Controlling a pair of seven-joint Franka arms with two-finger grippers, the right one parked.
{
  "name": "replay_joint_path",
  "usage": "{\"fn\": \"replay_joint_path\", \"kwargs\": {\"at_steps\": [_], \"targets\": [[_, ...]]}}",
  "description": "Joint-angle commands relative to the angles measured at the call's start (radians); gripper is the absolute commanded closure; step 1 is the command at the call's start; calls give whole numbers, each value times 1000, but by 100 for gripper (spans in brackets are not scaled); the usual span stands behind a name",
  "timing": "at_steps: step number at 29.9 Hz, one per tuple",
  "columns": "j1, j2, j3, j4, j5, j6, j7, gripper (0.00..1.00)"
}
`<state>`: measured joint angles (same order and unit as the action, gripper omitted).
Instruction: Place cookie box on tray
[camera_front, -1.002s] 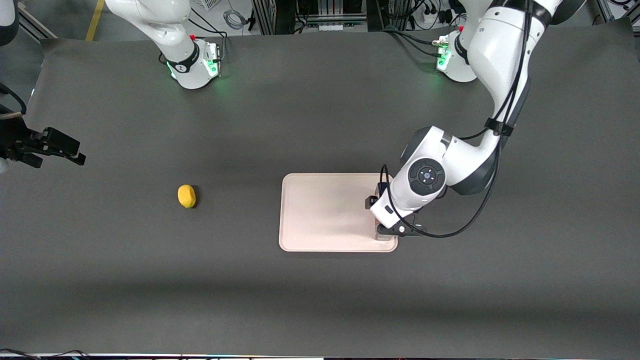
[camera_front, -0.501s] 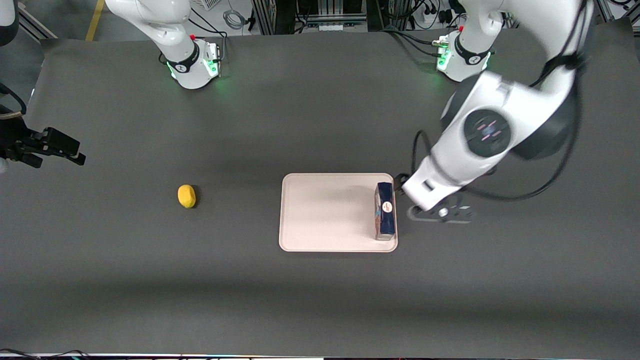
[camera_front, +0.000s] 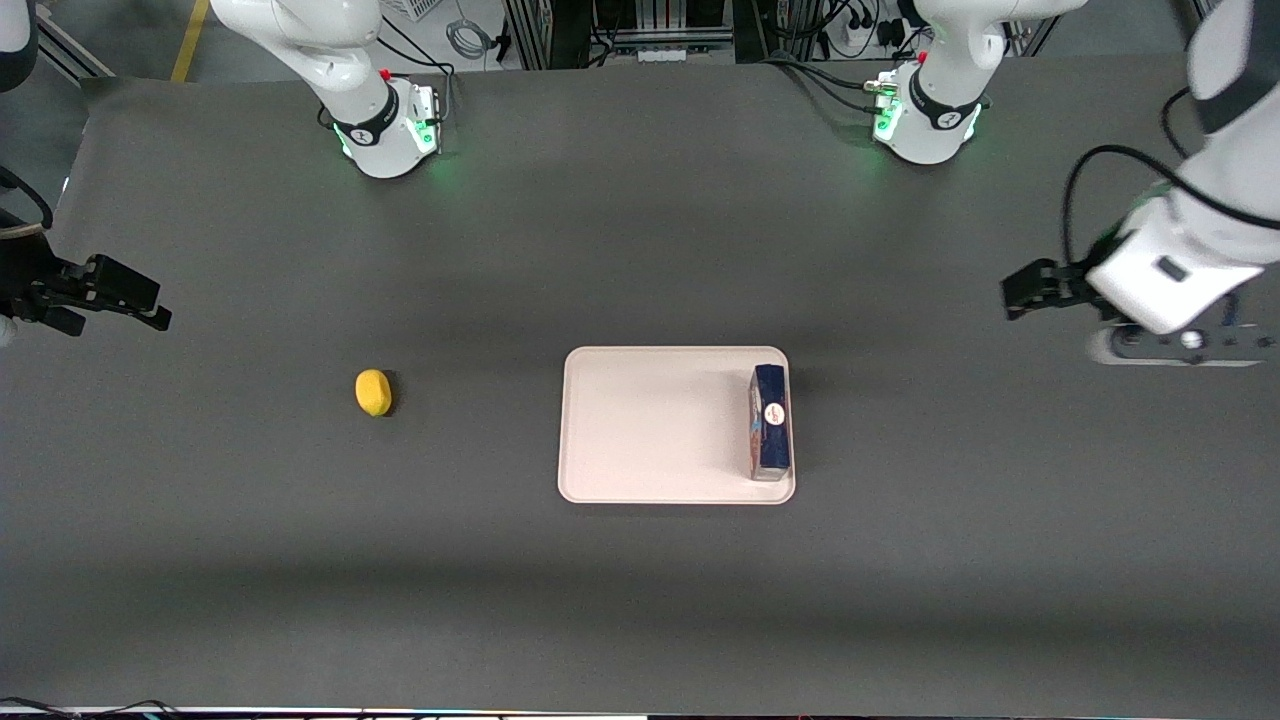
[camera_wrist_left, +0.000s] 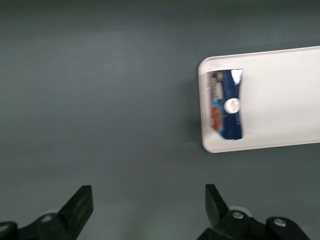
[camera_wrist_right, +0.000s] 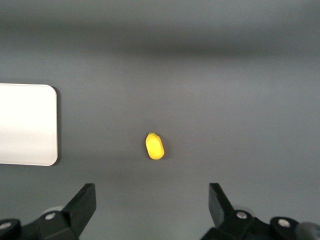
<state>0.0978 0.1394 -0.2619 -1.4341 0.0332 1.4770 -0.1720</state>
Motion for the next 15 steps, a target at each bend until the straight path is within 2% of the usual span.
{"fn": "replay_joint_path", "kwargs": {"at_steps": [1, 5, 10, 15], "targets": [[60, -73, -8, -80, -6, -15, 3, 0], [106, -141, -10, -172, -4, 17, 11, 0], [115, -254, -8, -311, -4, 98, 16, 0], [115, -259, 12, -335, -6, 124, 83, 0]]}}
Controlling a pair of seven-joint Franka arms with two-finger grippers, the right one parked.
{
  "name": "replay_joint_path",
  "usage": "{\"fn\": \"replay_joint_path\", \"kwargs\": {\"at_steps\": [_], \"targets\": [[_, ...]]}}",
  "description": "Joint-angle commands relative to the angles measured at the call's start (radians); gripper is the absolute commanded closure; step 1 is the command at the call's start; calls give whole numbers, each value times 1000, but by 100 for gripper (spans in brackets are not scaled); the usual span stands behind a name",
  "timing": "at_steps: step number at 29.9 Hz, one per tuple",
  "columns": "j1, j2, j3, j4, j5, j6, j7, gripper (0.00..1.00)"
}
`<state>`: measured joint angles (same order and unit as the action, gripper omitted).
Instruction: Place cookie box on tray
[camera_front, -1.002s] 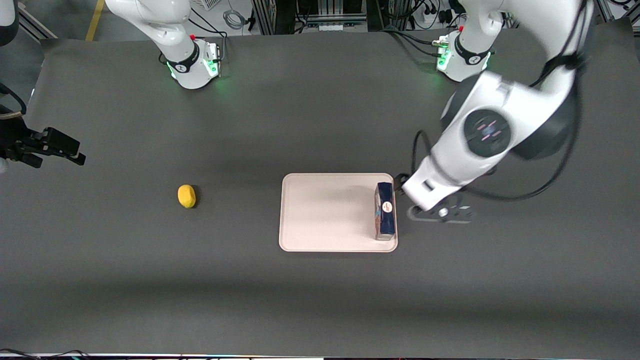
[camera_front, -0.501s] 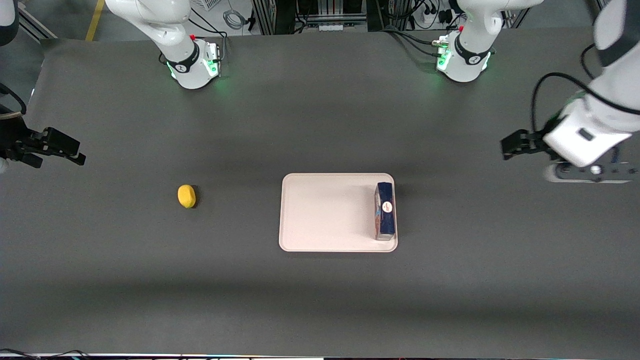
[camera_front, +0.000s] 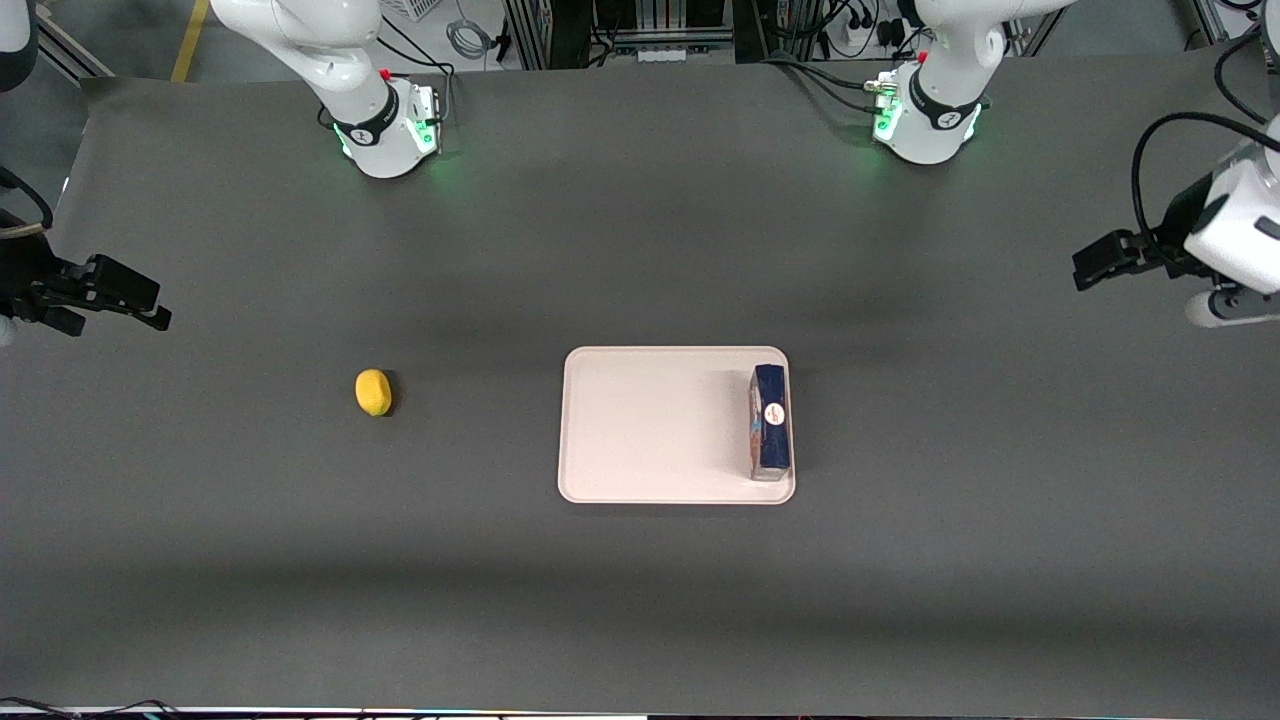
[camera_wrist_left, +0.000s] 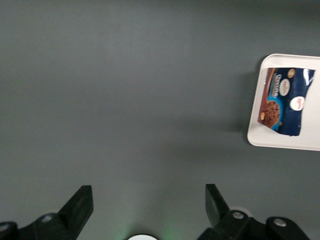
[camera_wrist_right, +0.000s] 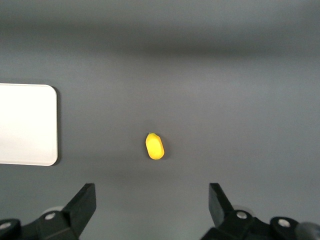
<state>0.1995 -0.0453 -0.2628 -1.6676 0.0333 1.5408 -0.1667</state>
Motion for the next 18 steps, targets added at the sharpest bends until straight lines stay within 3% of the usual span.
{"fn": "replay_joint_path", "kwargs": {"at_steps": [1, 18], "targets": [[14, -70, 23, -101, -6, 71, 108, 0], [12, 19, 66, -101, -15, 162, 177, 0]]}}
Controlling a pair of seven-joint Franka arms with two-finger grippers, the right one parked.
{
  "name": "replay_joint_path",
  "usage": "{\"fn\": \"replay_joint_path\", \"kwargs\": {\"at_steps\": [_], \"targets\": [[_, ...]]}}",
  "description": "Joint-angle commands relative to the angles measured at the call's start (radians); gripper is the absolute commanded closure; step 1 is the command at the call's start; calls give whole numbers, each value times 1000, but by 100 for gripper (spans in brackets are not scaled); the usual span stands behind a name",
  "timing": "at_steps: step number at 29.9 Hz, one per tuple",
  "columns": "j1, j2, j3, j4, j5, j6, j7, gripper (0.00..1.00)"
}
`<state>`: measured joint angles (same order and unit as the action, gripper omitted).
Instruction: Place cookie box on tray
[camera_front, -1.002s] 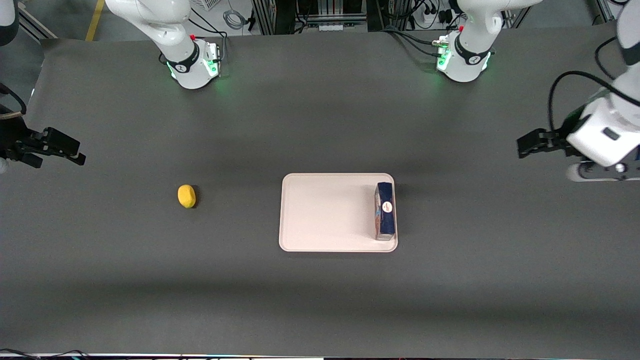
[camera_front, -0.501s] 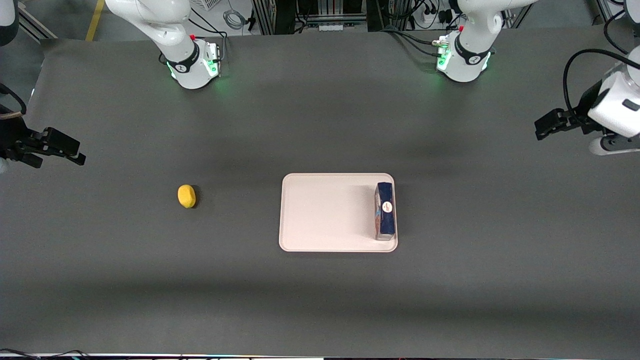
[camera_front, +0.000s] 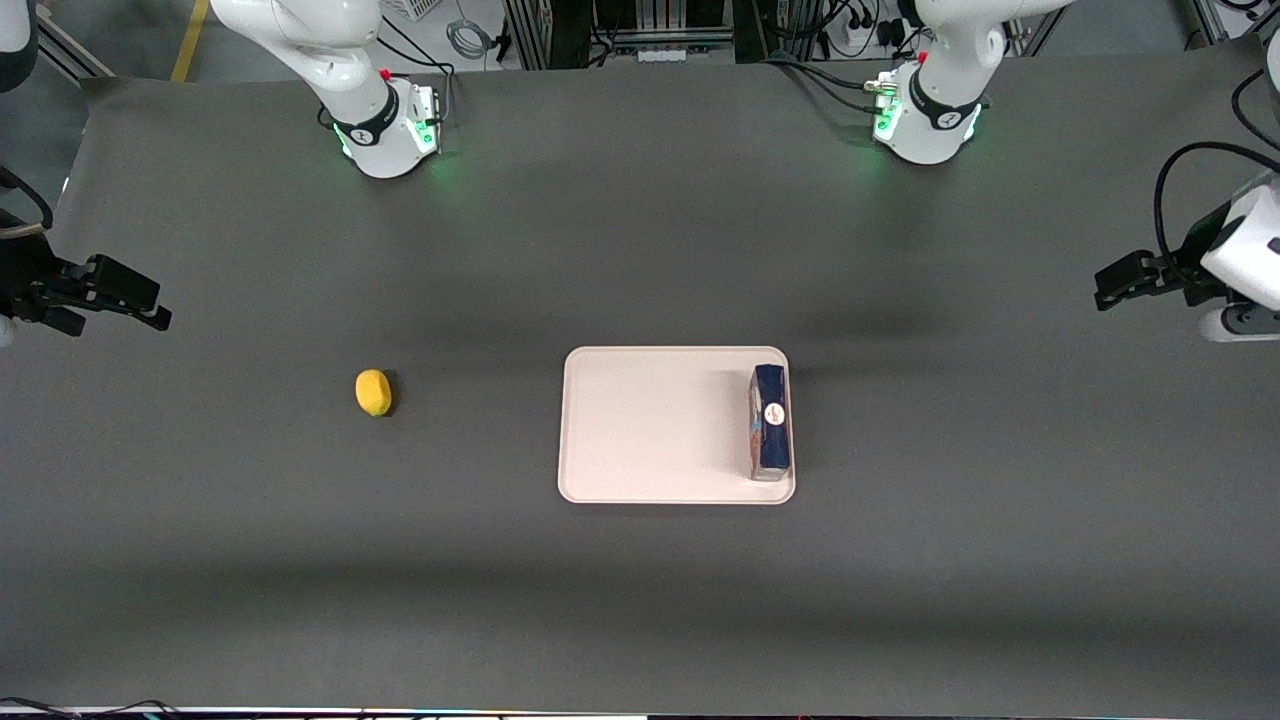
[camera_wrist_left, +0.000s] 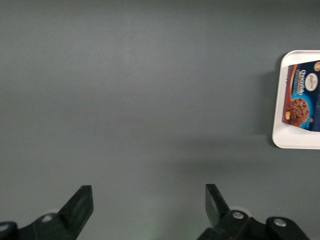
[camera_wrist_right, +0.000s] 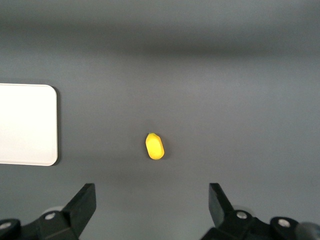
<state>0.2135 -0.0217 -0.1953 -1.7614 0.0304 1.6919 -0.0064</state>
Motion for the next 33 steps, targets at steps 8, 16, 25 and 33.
{"fn": "replay_joint_path", "kwargs": {"at_steps": [8, 16, 25, 33], "targets": [[-9, 2, -3, -7, -15, 8, 13, 0], [-14, 11, -6, -3, -14, -9, 2, 0], [-13, 11, -7, 3, -11, -73, -4, 0], [-5, 8, -6, 23, -15, -123, 8, 0]]}}
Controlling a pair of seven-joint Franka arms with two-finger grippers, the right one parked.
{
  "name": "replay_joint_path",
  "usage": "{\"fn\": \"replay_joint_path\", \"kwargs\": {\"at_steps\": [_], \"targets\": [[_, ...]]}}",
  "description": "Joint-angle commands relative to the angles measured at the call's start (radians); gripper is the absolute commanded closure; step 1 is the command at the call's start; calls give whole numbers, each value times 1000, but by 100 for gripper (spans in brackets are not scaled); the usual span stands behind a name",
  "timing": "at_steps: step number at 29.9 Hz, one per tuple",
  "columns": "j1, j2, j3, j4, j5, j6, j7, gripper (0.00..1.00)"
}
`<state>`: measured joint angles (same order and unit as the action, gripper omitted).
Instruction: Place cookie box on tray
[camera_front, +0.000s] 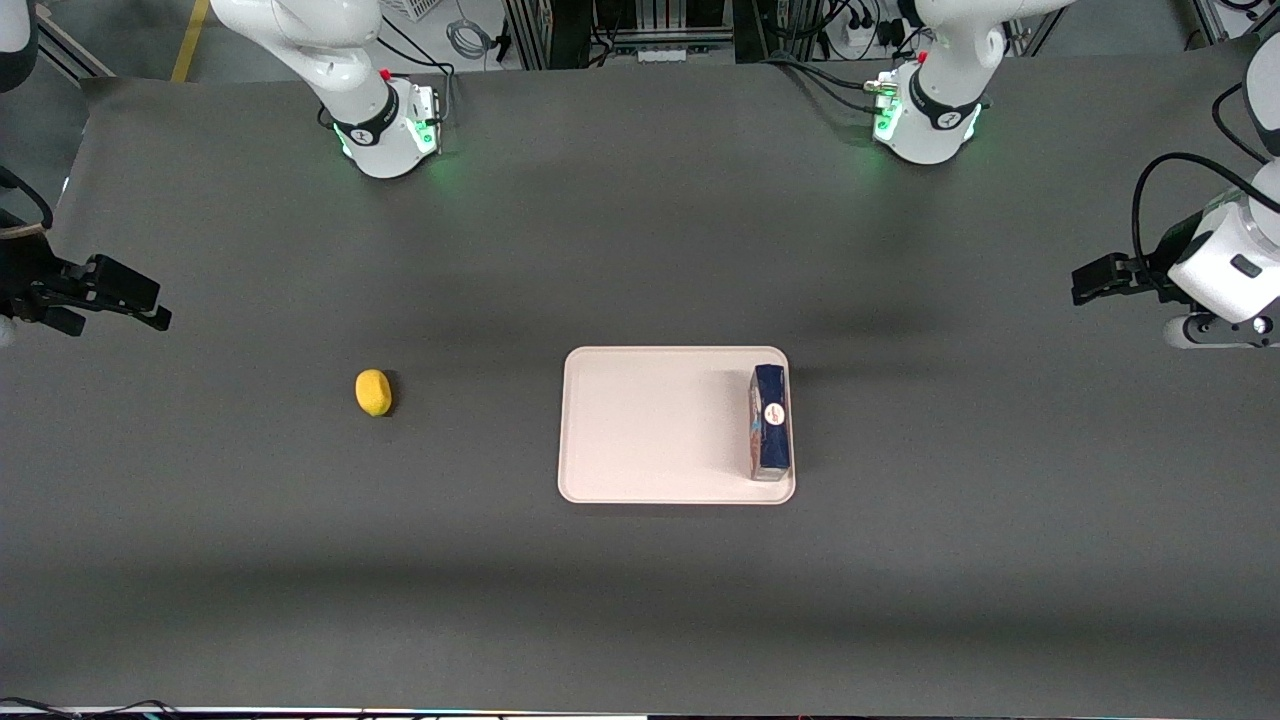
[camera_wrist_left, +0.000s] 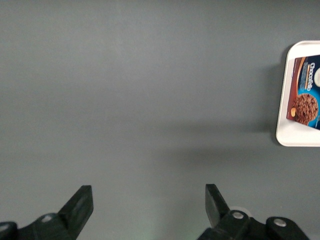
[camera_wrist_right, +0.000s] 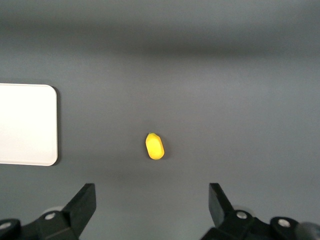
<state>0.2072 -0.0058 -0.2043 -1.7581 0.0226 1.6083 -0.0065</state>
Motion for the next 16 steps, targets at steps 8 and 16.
{"fn": "replay_joint_path", "kwargs": {"at_steps": [8, 16], "targets": [[-11, -3, -1, 31, -13, -28, -4, 0], [-12, 0, -3, 35, -13, -25, -4, 0]]}}
